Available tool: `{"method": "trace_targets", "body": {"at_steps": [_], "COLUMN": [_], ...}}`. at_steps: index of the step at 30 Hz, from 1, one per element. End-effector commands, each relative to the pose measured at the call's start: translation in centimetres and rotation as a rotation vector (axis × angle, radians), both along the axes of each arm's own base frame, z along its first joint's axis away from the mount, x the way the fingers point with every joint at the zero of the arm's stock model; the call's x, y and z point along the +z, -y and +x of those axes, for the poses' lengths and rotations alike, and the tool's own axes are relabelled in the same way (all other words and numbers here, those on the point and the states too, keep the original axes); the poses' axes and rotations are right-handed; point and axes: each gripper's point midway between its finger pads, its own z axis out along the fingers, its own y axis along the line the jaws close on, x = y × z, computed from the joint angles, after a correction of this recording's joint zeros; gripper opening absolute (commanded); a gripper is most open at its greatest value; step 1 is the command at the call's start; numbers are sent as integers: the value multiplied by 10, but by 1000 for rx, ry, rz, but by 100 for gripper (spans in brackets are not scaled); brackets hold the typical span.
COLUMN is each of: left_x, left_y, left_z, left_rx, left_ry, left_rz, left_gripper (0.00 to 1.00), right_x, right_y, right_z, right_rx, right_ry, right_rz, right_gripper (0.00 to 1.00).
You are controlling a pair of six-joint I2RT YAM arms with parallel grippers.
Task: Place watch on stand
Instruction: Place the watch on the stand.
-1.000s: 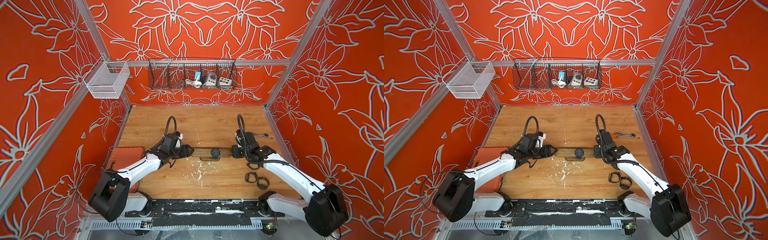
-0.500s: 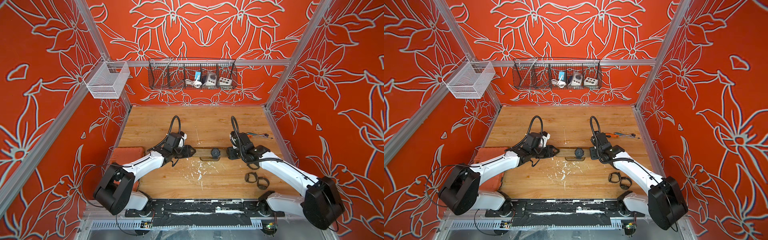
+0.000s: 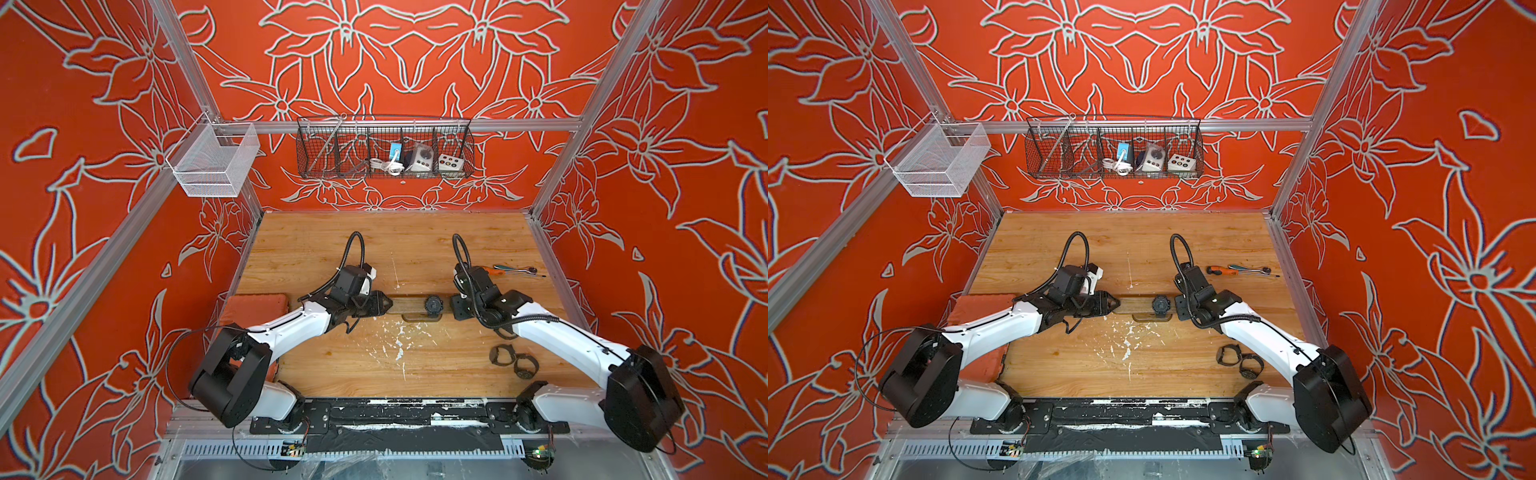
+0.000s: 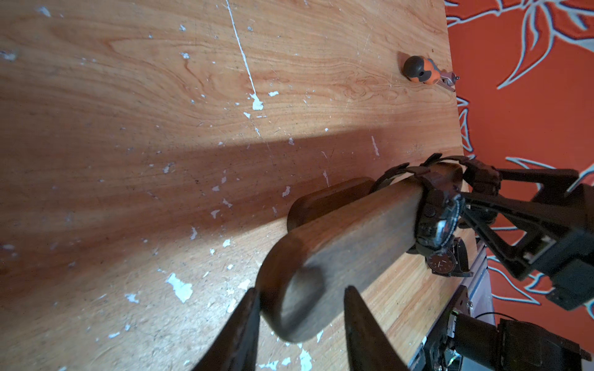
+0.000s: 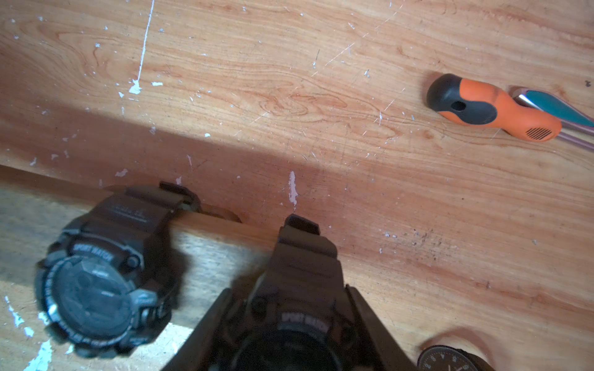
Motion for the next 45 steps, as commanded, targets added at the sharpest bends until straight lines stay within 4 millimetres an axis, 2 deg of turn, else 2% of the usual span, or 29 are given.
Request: {"method": "trace_targets", "body": {"at_steps": [1, 7, 13, 16, 19, 28, 33, 38, 41, 45], "left_x": [8, 9, 9, 10, 10, 12, 13, 16, 17, 22], "left_y": [6, 4, 3, 4, 4, 5, 5, 2, -6, -19], "left_z": [1, 1, 0, 1, 0, 1, 0, -2, -4, -6], "left_rx": [-22, -18, -16, -20, -22, -23, -23, -14, 15, 62], "left_ry": [18, 25, 29, 32, 30, 31, 35, 44, 53, 78], "left_rz": [-5, 4, 8, 4, 1, -8, -10, -6, 14, 45], "left_gripper": [42, 44, 43, 42, 42, 43, 43, 48, 56, 65], "right_x": [19, 18, 17, 18, 20, 24, 29, 41, 54, 61], "right_y": [-8, -1, 1, -7, -18, -27, -25, -2, 17, 47], "right_z": [7, 7, 6, 5, 4, 3, 2, 1, -1, -7], "right_rx": [-6, -25, -37, -12, 15, 34, 24, -49, -102, -195], "right_ry": [50, 39, 32, 22, 6, -6, 9, 56, 95, 97], "right_rz": [37, 52, 66, 105, 155, 197, 207, 149, 116, 76], "right_gripper": [59, 66, 61, 54, 51, 55, 57, 65, 68, 68]}}
